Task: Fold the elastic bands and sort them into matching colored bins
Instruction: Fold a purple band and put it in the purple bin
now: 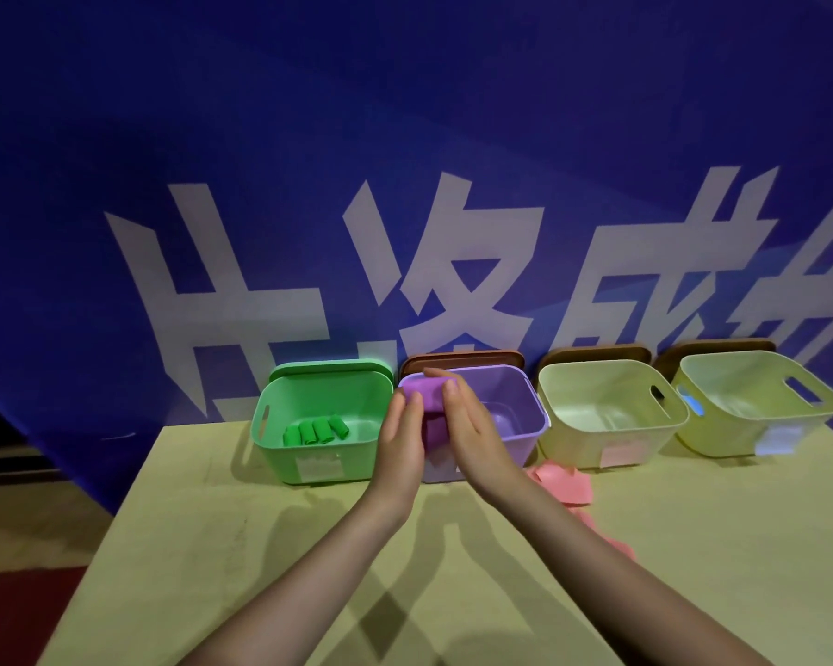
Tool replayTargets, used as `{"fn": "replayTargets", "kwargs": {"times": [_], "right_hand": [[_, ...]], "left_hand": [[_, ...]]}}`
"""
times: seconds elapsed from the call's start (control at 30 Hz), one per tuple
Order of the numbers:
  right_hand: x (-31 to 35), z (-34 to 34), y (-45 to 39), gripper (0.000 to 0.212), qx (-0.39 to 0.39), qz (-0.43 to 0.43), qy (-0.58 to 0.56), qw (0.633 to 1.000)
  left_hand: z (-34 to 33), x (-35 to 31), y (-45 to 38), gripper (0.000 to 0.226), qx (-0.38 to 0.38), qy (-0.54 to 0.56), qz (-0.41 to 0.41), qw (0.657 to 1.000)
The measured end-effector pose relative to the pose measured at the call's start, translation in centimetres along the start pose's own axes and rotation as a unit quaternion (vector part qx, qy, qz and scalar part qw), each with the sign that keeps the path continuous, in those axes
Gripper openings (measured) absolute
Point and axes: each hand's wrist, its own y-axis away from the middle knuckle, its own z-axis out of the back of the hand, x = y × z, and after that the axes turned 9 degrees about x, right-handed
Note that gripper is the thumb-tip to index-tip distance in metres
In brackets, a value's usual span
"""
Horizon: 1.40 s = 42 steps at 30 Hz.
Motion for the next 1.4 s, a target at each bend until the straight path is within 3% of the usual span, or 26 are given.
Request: {"fn": "replayTargets", "kwargs": {"times": [0.07,0.2,0.37,0.53,0.73,0.93,1.0,1.1,1.27,1.4], "right_hand": [[0.1,-0.1,0.0,0.045,-0.022,0.019,0.014,0.999],[0.5,0.9,0.2,0.028,-0.028,0.009,0.033,0.999],[0.5,2.6,0.6,0.021,-0.022,0.023,0.085,0.996],[1.3,2.5,1.7,0.027,-0.023,0.060,0.039,0.997],[1.7,1.4,1.2,0.024,-0.012,0.025,-0.087,0.996],[0.9,0.4,0.4,0.025,-0.010,0.035,-0.071,0.997],[0.8,0.5,-0.1,0.024,-0.023,0.036,-0.069,0.997],[0.5,1.0,-0.9,0.022,-0.049,0.020,-0.069,0.996],[-1.0,1.6,-1.7,0.025,-0.003,0.005,-0.005,1.000],[-1.8,2.3,-1.5,0.033,0.046,0.088,0.131,0.986]], "left_hand": [[-0.7,-0.2,0.1,0.021,-0.010,-0.022,-0.014,1.000],[-0.6,-0.7,-0.3,0.021,0.002,-0.073,-0.059,0.996],[0.6,-0.9,-0.6,0.019,0.083,-0.156,-0.104,0.979],[1.2,-1.3,-1.1,0.014,0.132,-0.102,-0.096,0.981],[1.1,-1.6,-0.6,0.020,0.089,-0.117,-0.101,0.984],[1.8,-1.6,-0.7,0.015,0.060,0.060,0.015,0.996],[2.0,-1.3,-0.7,0.034,0.045,0.100,0.065,0.992],[2.2,-0.9,-0.7,0.028,0.039,0.032,0.089,0.995],[1.9,-0.3,-0.8,0.031,-0.012,-0.157,0.084,0.984],[1.9,-1.1,-0.7,0.029,-0.038,-0.108,0.116,0.987]]}}
